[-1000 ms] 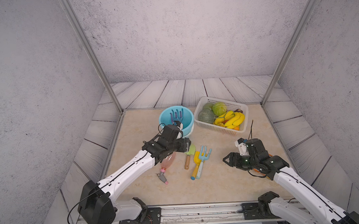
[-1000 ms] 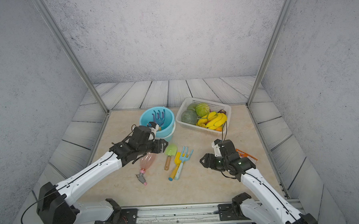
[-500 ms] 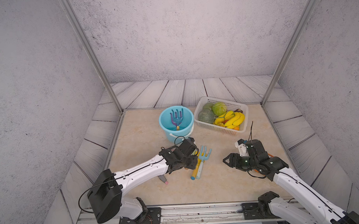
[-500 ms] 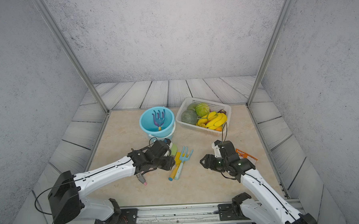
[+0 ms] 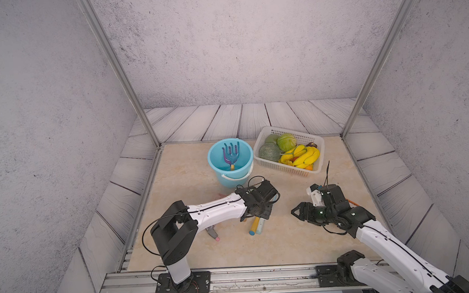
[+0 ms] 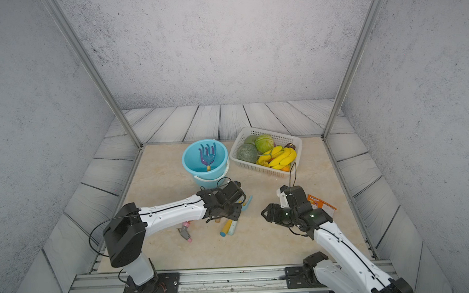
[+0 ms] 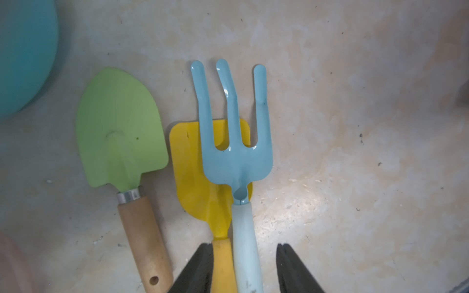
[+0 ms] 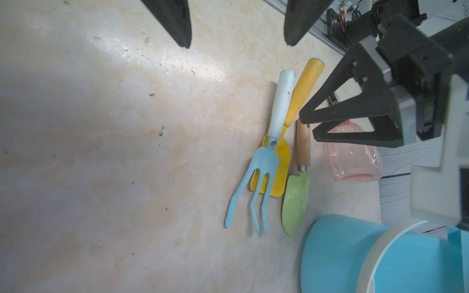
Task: Organize the gardening tools
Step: Pick up the gardening tool from the center of the board.
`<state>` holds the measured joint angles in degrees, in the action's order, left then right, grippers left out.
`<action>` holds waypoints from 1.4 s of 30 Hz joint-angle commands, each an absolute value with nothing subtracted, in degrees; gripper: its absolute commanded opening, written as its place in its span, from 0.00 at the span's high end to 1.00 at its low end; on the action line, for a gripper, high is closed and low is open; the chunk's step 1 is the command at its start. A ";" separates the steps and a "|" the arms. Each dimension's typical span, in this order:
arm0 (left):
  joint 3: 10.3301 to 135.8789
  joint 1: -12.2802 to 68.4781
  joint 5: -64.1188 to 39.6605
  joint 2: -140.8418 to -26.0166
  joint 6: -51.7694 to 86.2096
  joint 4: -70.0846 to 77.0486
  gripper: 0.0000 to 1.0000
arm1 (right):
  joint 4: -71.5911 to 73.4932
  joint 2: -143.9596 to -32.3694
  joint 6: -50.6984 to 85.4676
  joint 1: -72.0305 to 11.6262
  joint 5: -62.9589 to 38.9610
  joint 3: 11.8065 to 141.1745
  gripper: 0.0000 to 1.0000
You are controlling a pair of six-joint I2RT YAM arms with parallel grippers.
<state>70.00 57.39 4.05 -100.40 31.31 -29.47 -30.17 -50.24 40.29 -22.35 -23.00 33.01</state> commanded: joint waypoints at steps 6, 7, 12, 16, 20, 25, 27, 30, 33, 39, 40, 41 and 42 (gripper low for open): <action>72.95 57.53 5.32 -105.33 30.57 -32.08 0.55 | -30.35 -49.48 40.08 -22.56 -23.03 32.26 0.37; 73.12 57.50 5.28 -105.59 30.55 -32.12 0.55 | -30.39 -49.48 40.08 -22.46 -23.03 32.17 0.37; 73.82 57.56 5.44 -107.02 30.32 -32.34 0.55 | -30.07 -49.66 40.08 -22.65 -23.09 31.73 0.37; 73.90 57.52 5.41 -108.21 30.30 -32.00 0.54 | -29.77 -49.75 40.43 -22.51 -23.47 31.38 0.37; 74.51 57.54 4.87 -109.54 30.32 -31.73 0.55 | -29.72 -49.54 40.52 -22.57 -23.38 31.20 0.37; 75.48 57.55 4.83 -110.89 30.24 -31.64 0.58 | -29.72 -49.39 40.75 -22.56 -23.49 31.11 0.37; 75.91 57.54 4.98 -111.43 30.25 -31.90 0.59 | -29.81 -49.17 40.78 -22.52 -23.47 31.11 0.37; 76.33 57.52 4.98 -112.03 30.23 -32.06 0.61 | -29.79 -49.13 40.78 -22.52 -23.29 30.94 0.37; 76.72 57.54 4.93 -112.49 30.32 -32.08 0.61 | -29.63 -49.13 40.87 -22.46 -23.20 30.81 0.37; 77.24 57.57 5.07 -113.49 30.58 -32.51 0.61 | -29.58 -48.98 41.04 -22.56 -23.29 30.76 0.37; 77.34 57.53 5.03 -113.68 30.67 -32.60 0.61 | -29.53 -48.96 41.04 -22.58 -23.29 30.76 0.37; 77.34 57.52 5.10 -113.79 30.76 -32.69 0.61 | -29.62 -48.87 41.10 -22.58 -23.29 30.68 0.37; 77.43 57.56 5.14 -113.80 30.84 -32.78 0.61 | -29.65 -48.77 41.13 -22.53 -23.22 30.60 0.37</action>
